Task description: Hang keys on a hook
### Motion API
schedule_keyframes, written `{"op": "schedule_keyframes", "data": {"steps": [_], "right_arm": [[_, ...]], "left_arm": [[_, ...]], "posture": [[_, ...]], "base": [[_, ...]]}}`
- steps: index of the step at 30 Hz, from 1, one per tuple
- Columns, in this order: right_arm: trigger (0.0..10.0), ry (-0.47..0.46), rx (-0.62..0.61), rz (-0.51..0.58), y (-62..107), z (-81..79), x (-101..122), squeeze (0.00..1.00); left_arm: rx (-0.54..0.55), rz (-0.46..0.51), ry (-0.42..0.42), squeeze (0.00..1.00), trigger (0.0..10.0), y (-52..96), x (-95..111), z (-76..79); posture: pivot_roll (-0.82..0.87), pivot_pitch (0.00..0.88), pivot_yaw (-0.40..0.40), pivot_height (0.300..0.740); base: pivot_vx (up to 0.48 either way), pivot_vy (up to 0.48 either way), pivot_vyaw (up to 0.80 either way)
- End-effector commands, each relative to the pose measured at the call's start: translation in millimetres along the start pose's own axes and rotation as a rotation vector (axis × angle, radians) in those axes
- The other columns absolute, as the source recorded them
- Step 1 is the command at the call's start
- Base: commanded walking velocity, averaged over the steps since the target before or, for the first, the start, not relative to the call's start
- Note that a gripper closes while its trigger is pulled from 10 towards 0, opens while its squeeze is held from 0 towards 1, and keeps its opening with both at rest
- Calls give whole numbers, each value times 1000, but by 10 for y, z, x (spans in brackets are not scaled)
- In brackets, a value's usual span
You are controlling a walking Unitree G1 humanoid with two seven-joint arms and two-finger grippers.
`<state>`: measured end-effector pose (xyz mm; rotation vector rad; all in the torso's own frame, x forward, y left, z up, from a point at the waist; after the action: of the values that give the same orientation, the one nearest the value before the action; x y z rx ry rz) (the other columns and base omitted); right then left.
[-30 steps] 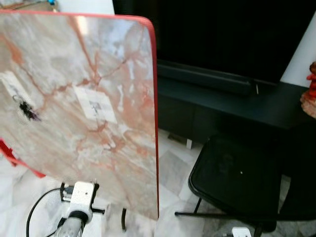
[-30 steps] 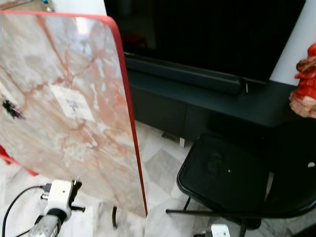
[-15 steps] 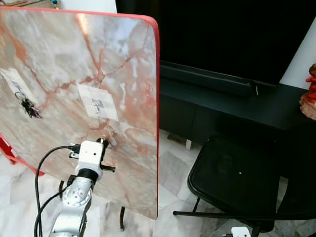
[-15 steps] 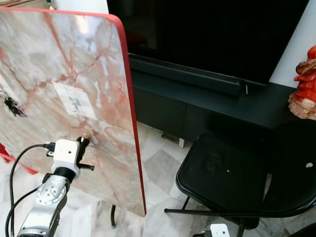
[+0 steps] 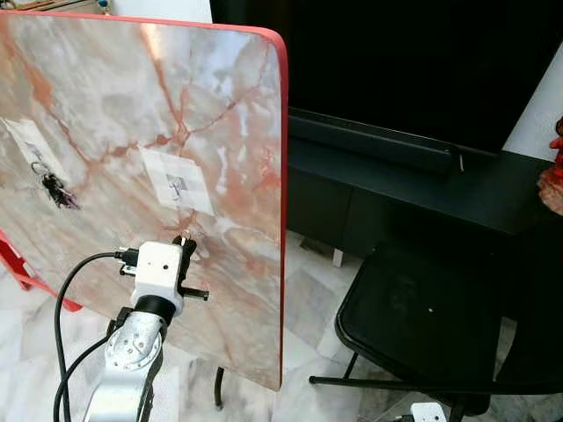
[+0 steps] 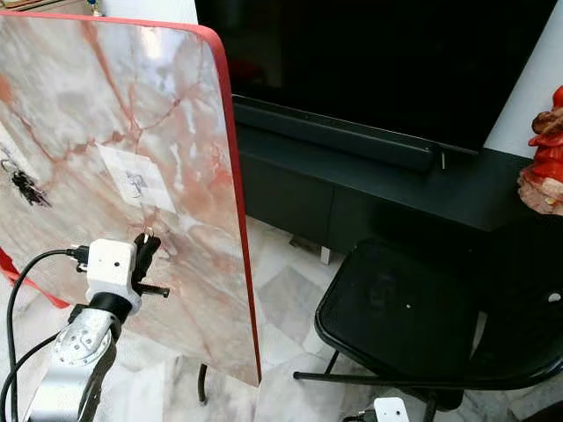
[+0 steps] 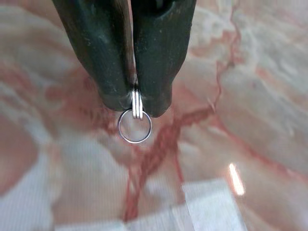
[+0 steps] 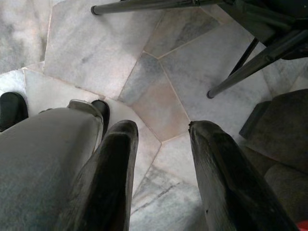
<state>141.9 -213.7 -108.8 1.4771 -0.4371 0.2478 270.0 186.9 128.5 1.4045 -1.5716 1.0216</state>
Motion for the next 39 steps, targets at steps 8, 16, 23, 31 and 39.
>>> {"op": "schedule_keyframes", "data": {"steps": [8, 16, 23, 31, 39], "right_arm": [[10000, 28, 3, -3, 0, 3, 2, 0], [10000, 31, 1, -1, 0, 1, 4, 0], [10000, 40, 4, 0, 0, 3, 10, 0], [10000, 47, 2, 0, 0, 7, 13, 0], [10000, 49, 3, 0, 0, 9, 16, 0]], "left_arm": [[56, 59, 54, 0, 10000, -83, 212, -43], [95, 106, 46, 0, 10000, -132, 325, -87], [134, 129, 54, 0, 10000, -127, 366, -139], [127, 179, 54, 0, 10000, -118, 429, -118], [160, 195, 43, 0, 10000, -135, 456, -164]], "posture": [[9, 0, -15, 708], [7, 0, -14, 708], [10, 0, -17, 708], [7, 0, -17, 708], [9, 0, -20, 708]], "base": [[0, 0, 0], [0, 0, 0], [0, 0, 0], [0, 0, 0], [0, 0, 0]]}}
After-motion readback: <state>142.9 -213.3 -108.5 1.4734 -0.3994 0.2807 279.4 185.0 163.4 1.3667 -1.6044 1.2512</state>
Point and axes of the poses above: a point about 5 cm out from each wrist's last joint towards the gripper, its own y axis pointing back from the gripper into the wrist, its own x axis along the axis of the wrist's last joint, z = x × y, the point moved 1 cm from there along -y, pointing out of the wrist towards the gripper, and after that the axes turned 10 degrees about -y, right-handed, at the moved point
